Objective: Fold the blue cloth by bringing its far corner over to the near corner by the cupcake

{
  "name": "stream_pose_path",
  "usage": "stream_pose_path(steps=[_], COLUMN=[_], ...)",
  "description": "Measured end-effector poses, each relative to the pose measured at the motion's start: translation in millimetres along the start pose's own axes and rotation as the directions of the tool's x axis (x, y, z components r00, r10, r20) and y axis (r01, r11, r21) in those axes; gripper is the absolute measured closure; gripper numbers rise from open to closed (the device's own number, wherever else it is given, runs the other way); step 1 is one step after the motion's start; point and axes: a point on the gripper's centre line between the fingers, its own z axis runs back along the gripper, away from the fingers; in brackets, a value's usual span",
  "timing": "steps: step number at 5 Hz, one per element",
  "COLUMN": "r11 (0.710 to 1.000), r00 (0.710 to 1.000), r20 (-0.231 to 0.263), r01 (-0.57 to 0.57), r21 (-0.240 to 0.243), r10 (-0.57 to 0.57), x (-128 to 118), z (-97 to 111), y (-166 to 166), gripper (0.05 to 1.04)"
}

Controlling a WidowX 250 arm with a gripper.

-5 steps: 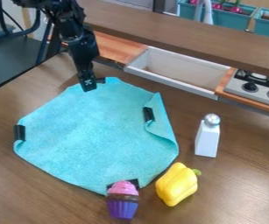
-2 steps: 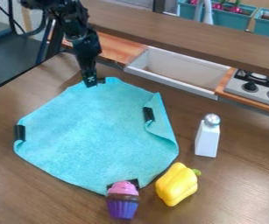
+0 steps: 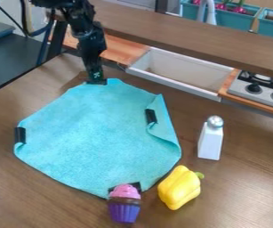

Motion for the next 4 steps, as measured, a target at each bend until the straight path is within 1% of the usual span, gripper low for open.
stream_pose_path(steps=[1,2,3,4], r11=[1.000,1.000,1.000,0.999], r00=[1.000,1.000,1.000,1.000], r20=[-0.007,-0.006,-0.019,-0.025], r01=[-0.010,-0.004,-0.005,-0.005], r21=[-0.002,0.013,0.026,0.043], r10=[0.010,0.004,0.006,0.006], x=[3,10,11,13], z=[-6,-9,-18,-23], y=[5,9,11,17], gripper=[0.083,0.083,0.083,0.083])
